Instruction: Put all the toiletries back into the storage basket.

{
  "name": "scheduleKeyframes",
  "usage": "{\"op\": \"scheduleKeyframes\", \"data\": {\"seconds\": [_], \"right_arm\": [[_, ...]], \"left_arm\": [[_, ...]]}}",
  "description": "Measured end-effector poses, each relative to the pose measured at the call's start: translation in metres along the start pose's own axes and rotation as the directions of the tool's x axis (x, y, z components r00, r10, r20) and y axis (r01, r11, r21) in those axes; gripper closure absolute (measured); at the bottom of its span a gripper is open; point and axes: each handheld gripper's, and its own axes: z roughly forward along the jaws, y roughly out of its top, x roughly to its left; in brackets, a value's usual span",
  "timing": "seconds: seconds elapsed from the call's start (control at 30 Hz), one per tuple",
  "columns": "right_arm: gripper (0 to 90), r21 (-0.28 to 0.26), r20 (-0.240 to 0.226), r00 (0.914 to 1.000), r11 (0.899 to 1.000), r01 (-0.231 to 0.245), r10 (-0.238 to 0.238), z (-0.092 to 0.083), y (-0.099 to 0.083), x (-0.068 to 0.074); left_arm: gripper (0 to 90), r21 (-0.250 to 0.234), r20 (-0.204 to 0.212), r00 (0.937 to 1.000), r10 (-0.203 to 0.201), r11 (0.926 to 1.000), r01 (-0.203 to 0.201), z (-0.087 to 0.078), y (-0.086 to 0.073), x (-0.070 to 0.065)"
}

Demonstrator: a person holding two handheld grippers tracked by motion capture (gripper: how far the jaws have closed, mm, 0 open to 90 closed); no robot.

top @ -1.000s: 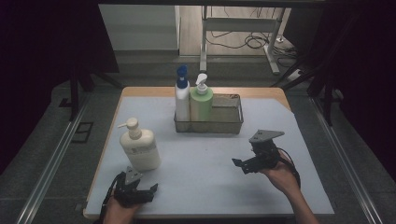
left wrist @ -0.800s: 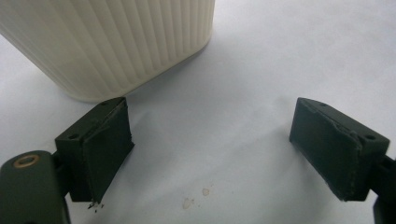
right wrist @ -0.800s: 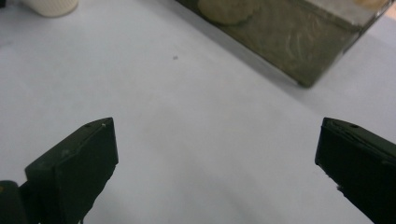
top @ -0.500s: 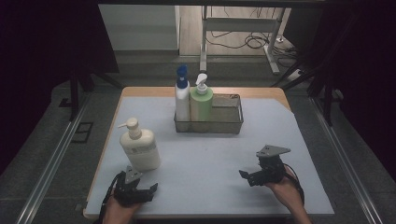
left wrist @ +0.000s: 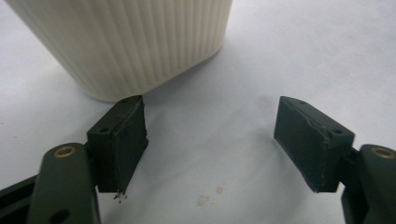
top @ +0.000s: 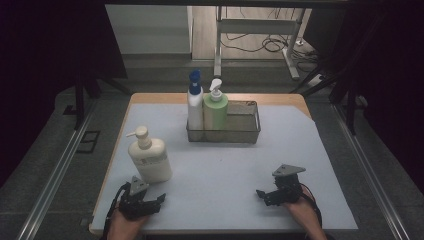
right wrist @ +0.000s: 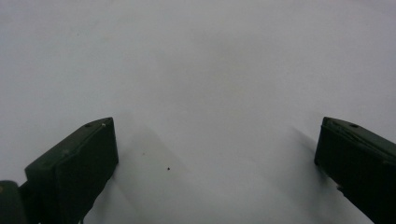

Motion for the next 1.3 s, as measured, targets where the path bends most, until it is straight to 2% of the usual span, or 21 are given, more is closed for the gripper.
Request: {"op": "scheduleKeyframes", "data": {"seconds": [0.23,0.53,0.57,0.67,0.7,0.93,0.97,1.0,1.1,1.2,1.3], "right_arm": [[0.0,-0.008,0.007,1.0000,1.000,0.005,-0.005,0.000,-0.001,0.001],[0.0,-0.011,0.006,1.0000,1.000,0.004,-0.004,0.000,-0.002,0.001],[0.0,-0.012,0.006,1.0000,1.000,0.004,-0.004,0.001,-0.002,0.001],[0.0,-0.012,0.006,1.0000,1.000,0.004,-0.004,0.001,-0.002,0.001],[0.0,-0.012,0.006,1.0000,1.000,0.004,-0.004,0.001,-0.002,0.001],[0.0,-0.013,0.006,1.0000,1.000,0.004,-0.004,0.001,-0.002,0.001],[0.0,-0.013,0.006,1.0000,1.000,0.004,-0.004,0.001,-0.002,0.001],[0.0,-0.012,0.006,1.0000,1.000,0.004,-0.004,0.001,-0.002,0.001],[0.0,-0.013,0.006,1.0000,1.000,0.004,-0.004,0.001,-0.002,0.001],[0.0,-0.013,0.005,1.0000,1.000,0.004,-0.004,0.001,-0.002,0.001],[0.0,-0.013,0.005,1.0000,1.000,0.004,-0.004,0.001,-0.002,0.001]], "left_arm": [[32.8,-0.016,-0.024,0.9997,-0.005,0.9999,0.004,-0.007,0.002,0.007],[56.7,0.011,-0.039,0.9990,-0.020,0.9997,0.021,-0.015,0.005,0.022],[59.4,0.005,-0.045,0.9985,-0.031,0.9995,0.031,-0.016,0.006,0.026],[66.0,0.010,-0.081,0.9965,-0.021,0.9997,0.022,-0.019,0.007,0.034],[68.6,0.005,-0.087,0.9958,-0.029,0.9996,0.030,-0.020,0.008,0.037],[83.0,-0.029,-0.085,0.9929,-0.083,0.9963,0.081,-0.022,0.012,0.064],[85.7,-0.029,-0.085,0.9929,-0.083,0.9963,0.081,-0.022,0.012,0.064],[88.4,-0.032,-0.092,0.9914,-0.092,0.9955,0.090,-0.020,0.014,0.070],[89.3,-0.042,-0.083,0.9889,-0.123,0.9919,0.120,-0.015,0.018,0.081],[89.4,-0.042,-0.086,0.9883,-0.126,0.9915,0.123,-0.008,0.021,0.089],[89.4,-0.045,-0.064,0.9894,-0.131,0.9908,0.128,-0.002,0.023,0.093]]}}
